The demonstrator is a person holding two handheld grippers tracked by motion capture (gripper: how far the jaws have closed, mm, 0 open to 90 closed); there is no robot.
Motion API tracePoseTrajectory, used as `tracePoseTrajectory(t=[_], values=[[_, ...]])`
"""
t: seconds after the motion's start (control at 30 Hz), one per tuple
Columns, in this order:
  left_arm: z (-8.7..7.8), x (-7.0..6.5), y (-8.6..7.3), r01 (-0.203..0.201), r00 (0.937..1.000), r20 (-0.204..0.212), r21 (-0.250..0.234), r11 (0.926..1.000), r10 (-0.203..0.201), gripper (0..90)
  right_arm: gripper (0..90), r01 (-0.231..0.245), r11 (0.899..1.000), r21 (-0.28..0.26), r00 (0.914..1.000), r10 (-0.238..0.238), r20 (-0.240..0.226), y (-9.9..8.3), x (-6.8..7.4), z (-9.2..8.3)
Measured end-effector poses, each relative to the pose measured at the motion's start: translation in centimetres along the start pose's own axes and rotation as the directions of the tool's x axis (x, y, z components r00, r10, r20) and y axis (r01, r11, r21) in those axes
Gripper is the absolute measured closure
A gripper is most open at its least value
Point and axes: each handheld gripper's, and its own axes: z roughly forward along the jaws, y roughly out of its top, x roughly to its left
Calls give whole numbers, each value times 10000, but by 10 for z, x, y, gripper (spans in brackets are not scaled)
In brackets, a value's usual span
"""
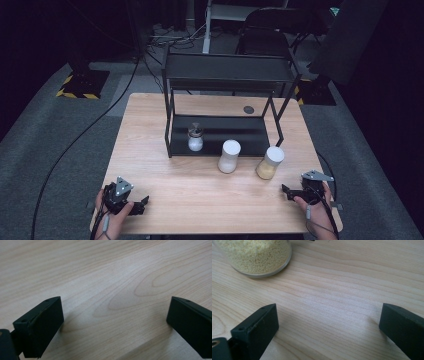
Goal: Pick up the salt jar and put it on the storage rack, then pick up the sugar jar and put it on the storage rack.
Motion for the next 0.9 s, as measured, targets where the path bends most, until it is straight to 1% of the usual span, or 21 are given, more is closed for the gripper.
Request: tracePoseTrajectory(t=[0.23,0.5,0.57,0.63,0.7,0.73,0.77,0.8,0.9], values=[[0,-1,-1,108,9999,-33,-29,9999,-108,2,24,2,10000,6,10000,-2,0,0,0,0],[0,-1,-1,122,9999,-48,-43,9999,-122,3,22,33,10000,29,10000,-33,-2,1,0,0],[0,0,0,86,10000,-16,-20,10000,-86,2,23,132,9999,37,9999,-132,-29,1,-1,0],[0,1,0,55,10000,17,-13,10000,-55,3,22,259,9997,41,9995,-259,-174,2,-5,1],[1,2,0,12,10000,25,-12,10000,-12,3,23,289,9996,64,9994,-288,-203,3,-6,1],[1,2,0,-55,10000,48,-47,10000,55,3,29,288,9995,112,9994,-286,-206,5,-6,1],[1,2,0,-69,10000,59,-49,10000,69,5,55,311,9994,137,9992,-307,-241,6,-6,1],[1,3,1,-60,9999,91,-27,10000,60,4,85,298,9995,93,9992,-295,-265,6,-7,1],[2,3,2,91,9999,-51,-12,10000,-91,3,74,317,9993,-191,9985,-325,-443,5,-11,-2]])
